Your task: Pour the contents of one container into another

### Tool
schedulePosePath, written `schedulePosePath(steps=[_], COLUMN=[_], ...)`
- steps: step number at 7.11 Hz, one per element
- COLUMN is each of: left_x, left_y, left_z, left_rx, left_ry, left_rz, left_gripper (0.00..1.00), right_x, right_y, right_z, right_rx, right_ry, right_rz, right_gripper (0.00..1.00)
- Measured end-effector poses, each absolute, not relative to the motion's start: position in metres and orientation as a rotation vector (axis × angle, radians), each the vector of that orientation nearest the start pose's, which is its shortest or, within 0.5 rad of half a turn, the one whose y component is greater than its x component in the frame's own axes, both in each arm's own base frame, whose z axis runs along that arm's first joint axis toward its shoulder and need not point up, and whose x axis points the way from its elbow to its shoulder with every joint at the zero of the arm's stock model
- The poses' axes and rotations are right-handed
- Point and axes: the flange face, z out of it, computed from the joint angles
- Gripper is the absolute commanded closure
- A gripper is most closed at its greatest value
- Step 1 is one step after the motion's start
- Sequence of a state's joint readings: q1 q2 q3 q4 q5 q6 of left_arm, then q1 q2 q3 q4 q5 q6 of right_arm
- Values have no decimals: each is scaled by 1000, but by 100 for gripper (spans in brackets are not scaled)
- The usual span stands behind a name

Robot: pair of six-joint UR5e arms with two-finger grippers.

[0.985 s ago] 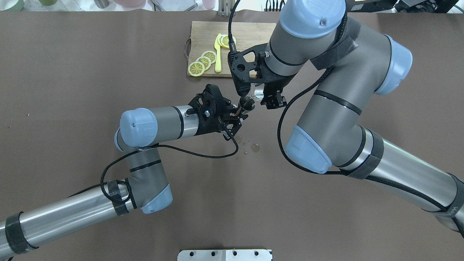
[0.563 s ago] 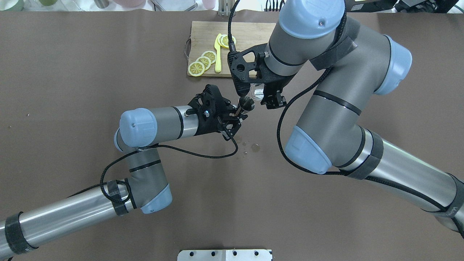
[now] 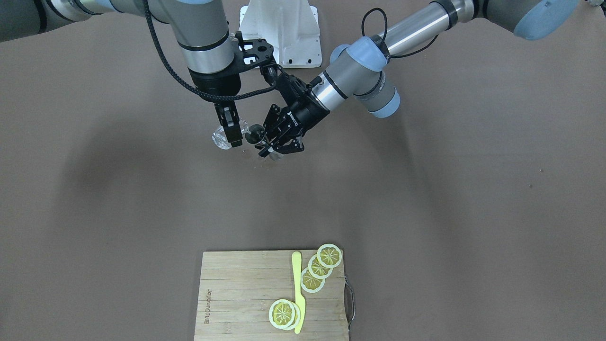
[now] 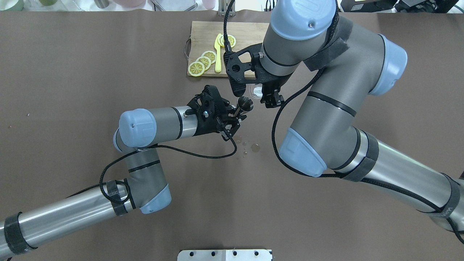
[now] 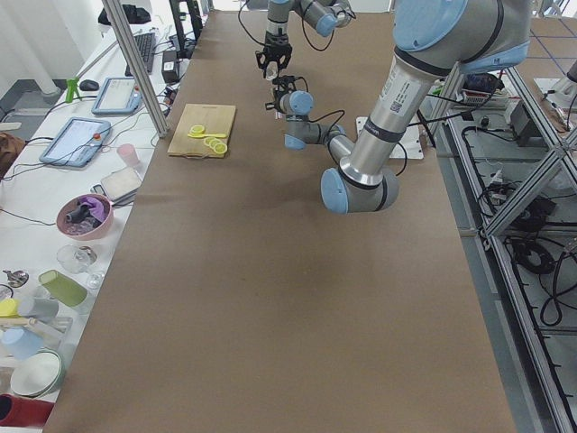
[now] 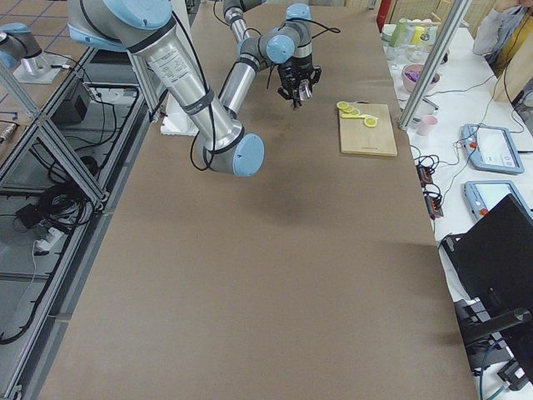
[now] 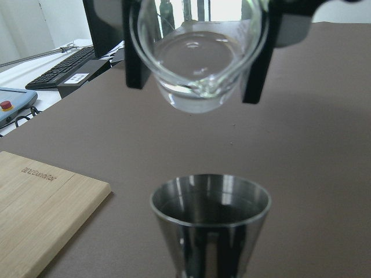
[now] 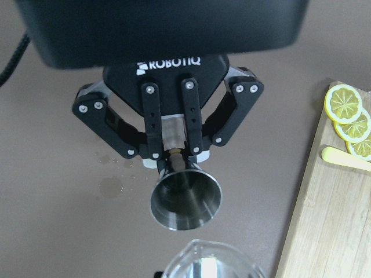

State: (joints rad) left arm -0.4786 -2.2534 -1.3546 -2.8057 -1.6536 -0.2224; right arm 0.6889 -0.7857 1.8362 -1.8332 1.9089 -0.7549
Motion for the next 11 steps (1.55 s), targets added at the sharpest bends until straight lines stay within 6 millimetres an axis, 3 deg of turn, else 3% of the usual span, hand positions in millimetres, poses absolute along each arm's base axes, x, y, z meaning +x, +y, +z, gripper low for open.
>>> schedulePosePath(steps=[11], left_x=[568], left_y=[-434], left_z=[205], left_rx=[1347], left_ry=[1122], left_rz=[715], left_gripper=[100], right_x=[-441], right_y=[-467], right_z=[111], right_rx=[793], right_ry=[-319], right_rz=[-1679], right_gripper=[100])
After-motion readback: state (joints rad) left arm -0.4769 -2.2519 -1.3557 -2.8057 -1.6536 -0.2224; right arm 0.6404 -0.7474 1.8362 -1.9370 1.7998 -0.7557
